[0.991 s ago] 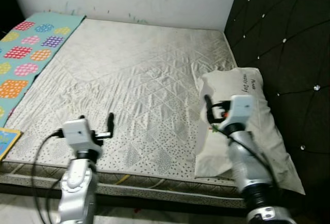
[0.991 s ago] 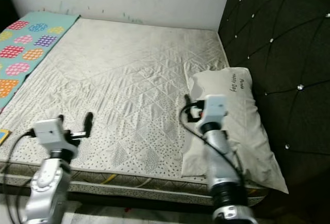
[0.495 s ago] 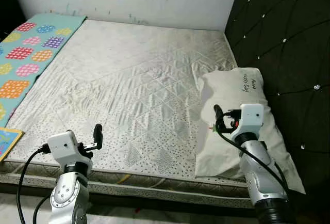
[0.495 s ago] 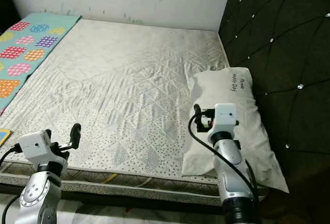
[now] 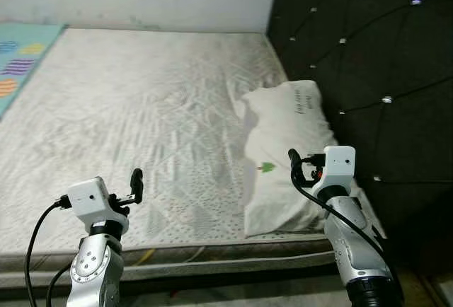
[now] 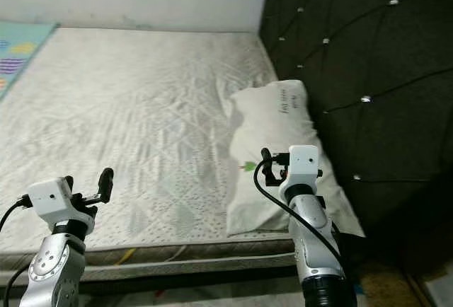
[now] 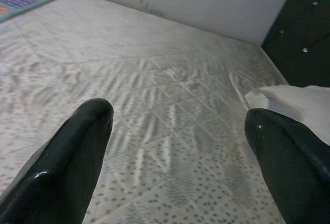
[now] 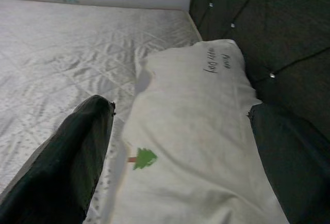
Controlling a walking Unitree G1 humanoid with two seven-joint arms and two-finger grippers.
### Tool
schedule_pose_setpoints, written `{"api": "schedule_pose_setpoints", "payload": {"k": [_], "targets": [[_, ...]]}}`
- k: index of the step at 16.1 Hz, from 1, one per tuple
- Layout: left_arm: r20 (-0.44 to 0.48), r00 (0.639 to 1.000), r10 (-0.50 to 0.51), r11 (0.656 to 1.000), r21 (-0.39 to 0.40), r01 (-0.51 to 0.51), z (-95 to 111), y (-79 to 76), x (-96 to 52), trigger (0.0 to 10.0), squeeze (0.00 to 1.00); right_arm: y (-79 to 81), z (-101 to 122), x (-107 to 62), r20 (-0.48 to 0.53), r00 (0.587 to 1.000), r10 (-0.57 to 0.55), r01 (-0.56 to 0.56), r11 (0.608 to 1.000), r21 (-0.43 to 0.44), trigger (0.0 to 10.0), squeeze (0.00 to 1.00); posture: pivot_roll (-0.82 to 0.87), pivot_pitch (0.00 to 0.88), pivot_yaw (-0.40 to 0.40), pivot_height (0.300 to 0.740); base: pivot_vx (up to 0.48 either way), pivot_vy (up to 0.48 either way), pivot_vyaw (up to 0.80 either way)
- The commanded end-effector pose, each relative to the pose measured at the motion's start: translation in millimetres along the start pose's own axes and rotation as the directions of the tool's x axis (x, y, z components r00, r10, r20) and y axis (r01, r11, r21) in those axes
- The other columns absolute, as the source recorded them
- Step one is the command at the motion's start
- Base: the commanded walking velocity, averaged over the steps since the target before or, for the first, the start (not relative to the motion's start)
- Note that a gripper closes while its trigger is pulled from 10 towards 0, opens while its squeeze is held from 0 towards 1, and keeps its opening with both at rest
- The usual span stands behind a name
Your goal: Clean up the room
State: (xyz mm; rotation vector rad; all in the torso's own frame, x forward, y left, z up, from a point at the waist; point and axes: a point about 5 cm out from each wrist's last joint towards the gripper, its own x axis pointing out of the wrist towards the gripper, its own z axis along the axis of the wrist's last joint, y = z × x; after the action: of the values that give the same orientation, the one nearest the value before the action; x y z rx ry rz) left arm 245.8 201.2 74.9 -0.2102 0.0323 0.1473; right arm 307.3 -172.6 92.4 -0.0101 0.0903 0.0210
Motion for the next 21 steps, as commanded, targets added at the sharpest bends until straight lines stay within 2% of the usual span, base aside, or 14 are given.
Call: {"api": "schedule_pose_setpoints", "payload": {"k": [1, 4, 7, 21], "targets": [[0.008, 1.0, -0.005, 1.0, 0.002, 0.005, 3.9, -1.5, 0.7, 10.0, 0.0, 0.6, 4.9, 0.3, 0.011, 1.0, 0.003, -0.003, 1.0, -0.001, 10.0, 0.0, -0.06, 0.01, -0.035, 0.74, 0.0, 0.0, -0.46], [0.013, 1.0, -0.006, 1.0, -0.007, 0.006, 5.3, -3.0, 3.2, 10.0, 0.0, 3.4, 5.0, 0.8, 0.007, 1.0, 0.009, -0.009, 1.0, 0.004, 10.0, 0.0, -0.07, 0.013, -0.034, 0.74, 0.0, 0.0, 0.0], [0.008, 1.0, -0.012, 1.0, -0.008, 0.012, 4.6, -4.7, 5.1, 10.0, 0.0, 2.8, 2.8, -1.1, -0.002, 1.0, 0.008, -0.008, 1.0, 0.005, 10.0, 0.0, -0.07, 0.009, -0.034, 0.74, 0.0, 0.275, 0.0], [0.017, 0.999, -0.034, 0.999, -0.006, 0.034, 7.0, -10.9, 9.7, 10.0, 0.0, 4.5, 1.6, 1.2, -0.011, 1.0, 0.016, -0.016, 1.0, -0.008, 10.0, 0.0, -0.07, 0.001, -0.036, 0.74, 0.0, 0.371, 0.0]]}}
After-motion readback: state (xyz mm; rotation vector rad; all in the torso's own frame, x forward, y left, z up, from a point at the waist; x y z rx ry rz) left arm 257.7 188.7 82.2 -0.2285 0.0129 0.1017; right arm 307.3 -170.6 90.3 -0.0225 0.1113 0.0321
